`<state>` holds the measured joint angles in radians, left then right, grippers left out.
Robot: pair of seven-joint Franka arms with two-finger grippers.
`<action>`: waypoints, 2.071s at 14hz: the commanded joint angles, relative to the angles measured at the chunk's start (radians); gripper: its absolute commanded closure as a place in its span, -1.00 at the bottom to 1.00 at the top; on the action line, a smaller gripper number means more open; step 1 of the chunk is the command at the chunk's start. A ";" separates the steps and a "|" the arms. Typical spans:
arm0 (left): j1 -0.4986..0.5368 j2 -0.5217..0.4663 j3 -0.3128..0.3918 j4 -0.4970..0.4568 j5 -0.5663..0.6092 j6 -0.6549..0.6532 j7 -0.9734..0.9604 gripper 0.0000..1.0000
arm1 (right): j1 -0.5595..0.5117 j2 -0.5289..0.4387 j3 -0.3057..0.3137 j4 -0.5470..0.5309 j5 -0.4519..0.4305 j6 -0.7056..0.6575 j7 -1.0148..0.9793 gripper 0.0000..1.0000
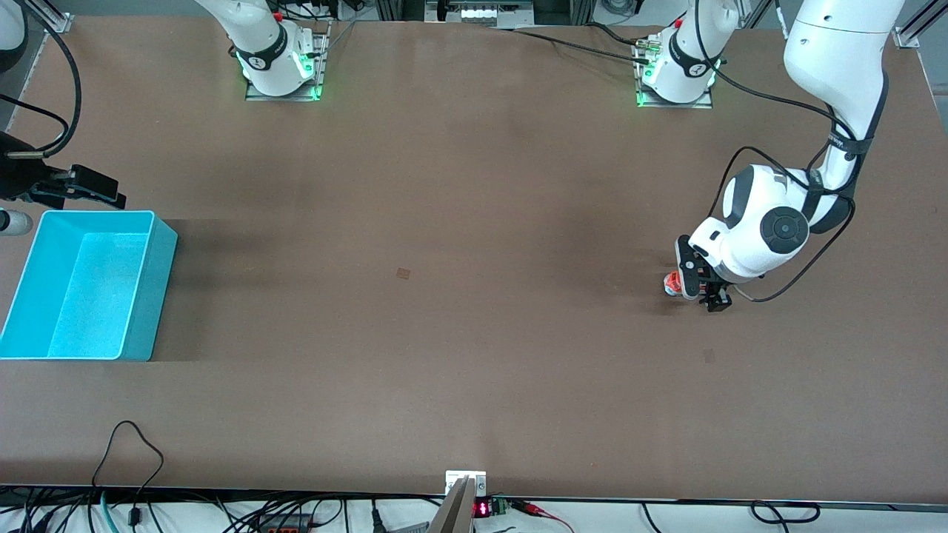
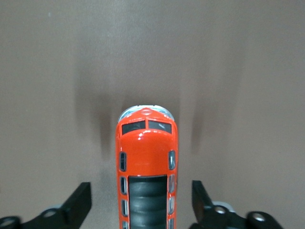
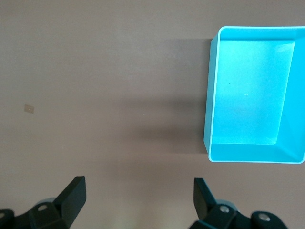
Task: Wind up bus and store in blue box
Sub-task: 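Lower the left gripper and close it on the orange bus, then drag the bus backward along the table with the left gripper to wind it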
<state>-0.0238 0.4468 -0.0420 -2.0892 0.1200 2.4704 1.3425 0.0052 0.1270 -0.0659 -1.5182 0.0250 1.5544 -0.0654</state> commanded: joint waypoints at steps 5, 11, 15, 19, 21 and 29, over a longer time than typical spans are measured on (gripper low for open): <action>0.005 -0.010 -0.007 -0.014 0.016 0.007 0.024 0.64 | -0.001 0.000 0.002 0.007 0.016 -0.008 0.007 -1.00; 0.004 0.012 -0.006 -0.014 0.016 0.001 0.070 0.64 | -0.001 0.000 0.002 0.007 0.016 -0.008 0.007 -1.00; 0.067 0.042 -0.006 0.000 0.016 -0.002 0.140 0.63 | -0.001 0.000 0.002 0.007 0.016 -0.010 0.007 -1.00; 0.185 0.084 -0.006 0.044 0.016 0.007 0.265 0.63 | -0.001 0.000 0.002 0.007 0.016 -0.008 0.007 -1.00; 0.247 0.102 -0.006 0.064 0.016 0.009 0.305 0.64 | -0.002 0.000 0.002 0.007 0.016 -0.010 0.007 -1.00; 0.325 0.115 -0.006 0.087 0.016 0.012 0.383 0.63 | -0.001 0.000 0.002 0.007 0.015 -0.010 0.006 -1.00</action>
<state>0.2878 0.4831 -0.0397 -2.0276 0.1201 2.4617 1.7020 0.0052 0.1271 -0.0659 -1.5182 0.0250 1.5539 -0.0654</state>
